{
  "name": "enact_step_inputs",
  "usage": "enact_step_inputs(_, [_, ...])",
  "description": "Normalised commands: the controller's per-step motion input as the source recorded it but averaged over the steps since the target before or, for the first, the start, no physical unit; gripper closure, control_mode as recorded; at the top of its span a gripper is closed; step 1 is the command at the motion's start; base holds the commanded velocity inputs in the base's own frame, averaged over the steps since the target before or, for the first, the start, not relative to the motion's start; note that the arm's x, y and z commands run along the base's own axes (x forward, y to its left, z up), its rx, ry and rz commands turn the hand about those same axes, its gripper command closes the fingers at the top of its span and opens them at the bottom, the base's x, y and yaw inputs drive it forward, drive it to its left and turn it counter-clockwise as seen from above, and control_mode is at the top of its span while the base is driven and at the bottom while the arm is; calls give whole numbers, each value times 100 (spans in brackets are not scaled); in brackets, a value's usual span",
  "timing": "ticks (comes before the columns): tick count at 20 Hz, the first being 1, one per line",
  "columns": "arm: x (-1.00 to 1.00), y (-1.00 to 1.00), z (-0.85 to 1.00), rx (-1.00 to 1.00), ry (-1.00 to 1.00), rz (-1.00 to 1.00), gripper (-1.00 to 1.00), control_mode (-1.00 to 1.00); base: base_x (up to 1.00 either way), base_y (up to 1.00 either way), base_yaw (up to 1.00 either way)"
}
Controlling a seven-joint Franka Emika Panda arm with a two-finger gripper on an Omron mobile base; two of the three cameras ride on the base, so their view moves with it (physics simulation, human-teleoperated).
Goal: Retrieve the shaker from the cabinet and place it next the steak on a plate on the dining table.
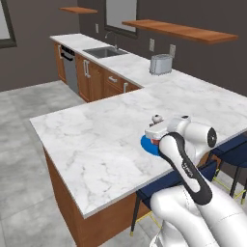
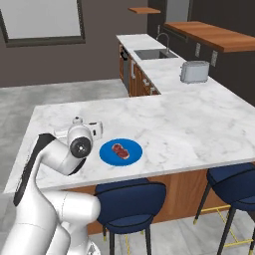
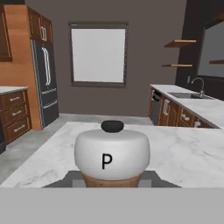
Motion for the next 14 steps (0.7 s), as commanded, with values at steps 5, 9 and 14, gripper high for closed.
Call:
enact_step_inputs(5, [27,9,-43,0,0,0,100,-100,0,0,0])
enact_step_inputs(9, [27,16,-56,0,0,1,100,-100,0,0,0])
enact_step_inputs(14, [26,21,-56,0,0,1,100,-100,0,0,0])
